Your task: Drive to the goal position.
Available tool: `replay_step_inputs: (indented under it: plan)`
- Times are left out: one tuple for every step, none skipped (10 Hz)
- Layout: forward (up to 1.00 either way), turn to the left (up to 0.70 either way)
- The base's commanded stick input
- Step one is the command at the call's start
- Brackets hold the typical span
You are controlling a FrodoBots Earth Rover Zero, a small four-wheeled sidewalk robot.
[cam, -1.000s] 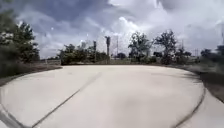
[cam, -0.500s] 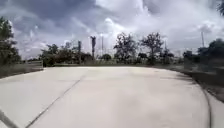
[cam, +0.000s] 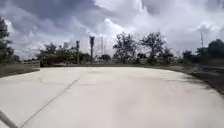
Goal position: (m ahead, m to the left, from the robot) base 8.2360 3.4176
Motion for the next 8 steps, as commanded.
replay_step_inputs:
  plan:
    - [0.85, 0.0]
    - [0.85, 0.0]
    - [0.85, 0.0]
    - [0.85, 0.0]
    - [0.85, 0.0]
    - [0.85, 0.0]
    - [0.85, 0.0]
    - [0.85, 0.0]
